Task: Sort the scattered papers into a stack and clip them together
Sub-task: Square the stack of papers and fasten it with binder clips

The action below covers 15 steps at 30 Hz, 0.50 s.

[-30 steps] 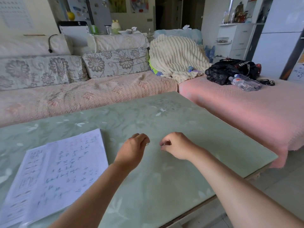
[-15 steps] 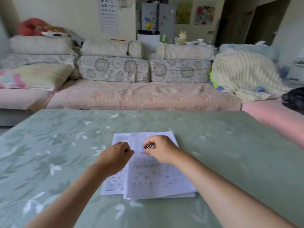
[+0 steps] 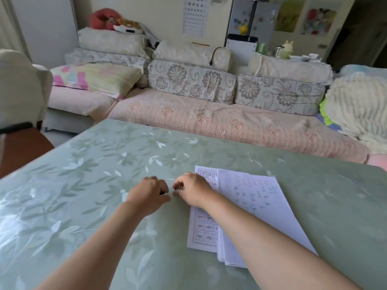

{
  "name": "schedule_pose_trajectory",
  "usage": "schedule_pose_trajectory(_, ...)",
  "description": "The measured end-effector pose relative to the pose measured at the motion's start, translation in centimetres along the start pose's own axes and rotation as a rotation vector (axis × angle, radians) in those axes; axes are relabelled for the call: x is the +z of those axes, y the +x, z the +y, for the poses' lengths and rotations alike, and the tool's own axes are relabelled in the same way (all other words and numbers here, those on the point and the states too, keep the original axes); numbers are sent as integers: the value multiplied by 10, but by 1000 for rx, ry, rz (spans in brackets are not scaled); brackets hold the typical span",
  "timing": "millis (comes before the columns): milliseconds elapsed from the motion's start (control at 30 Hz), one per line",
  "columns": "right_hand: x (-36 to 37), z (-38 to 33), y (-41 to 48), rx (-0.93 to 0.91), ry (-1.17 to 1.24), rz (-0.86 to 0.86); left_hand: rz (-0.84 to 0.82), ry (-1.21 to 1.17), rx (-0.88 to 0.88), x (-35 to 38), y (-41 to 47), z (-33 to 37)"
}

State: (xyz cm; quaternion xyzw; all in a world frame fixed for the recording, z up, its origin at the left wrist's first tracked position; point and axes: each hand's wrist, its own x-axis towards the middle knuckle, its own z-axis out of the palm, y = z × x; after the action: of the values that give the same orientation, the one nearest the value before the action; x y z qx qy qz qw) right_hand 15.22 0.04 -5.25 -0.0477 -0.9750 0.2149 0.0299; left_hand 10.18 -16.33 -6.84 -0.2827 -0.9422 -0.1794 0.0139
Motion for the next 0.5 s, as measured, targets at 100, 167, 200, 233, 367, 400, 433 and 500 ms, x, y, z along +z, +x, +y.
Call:
schedule_pose_trajectory(100, 4, 0, -1, -24, 10, 9, 6, 3, -9, -1, 0, 0)
schedule_pose_trajectory(167, -5, 6, -2, 0, 66, 12, 47, -13, 4, -2, 2, 8)
schedule_pose_trajectory(200, -12, 12, -2, 21, 86, 27, 71, -25, 22, -3, 5, 14)
schedule_pose_trajectory(233, -20, 20, 0, 46, 92, 50, 87, -41, 42, -4, 10, 21)
schedule_pose_trajectory(367, -52, 52, 13, 136, 21, 95, 66, -92, 66, -7, 38, 47)
schedule_pose_trajectory(400, -58, 58, 18, 159, 10, 92, 47, -87, 54, -5, 47, 51)
schedule_pose_trajectory(433, -61, 63, 24, 179, -1, 77, 20, -81, 40, -3, 55, 54)
schedule_pose_trajectory(500, -62, 70, 36, 208, -24, 20, -47, -62, 17, 6, 70, 56)
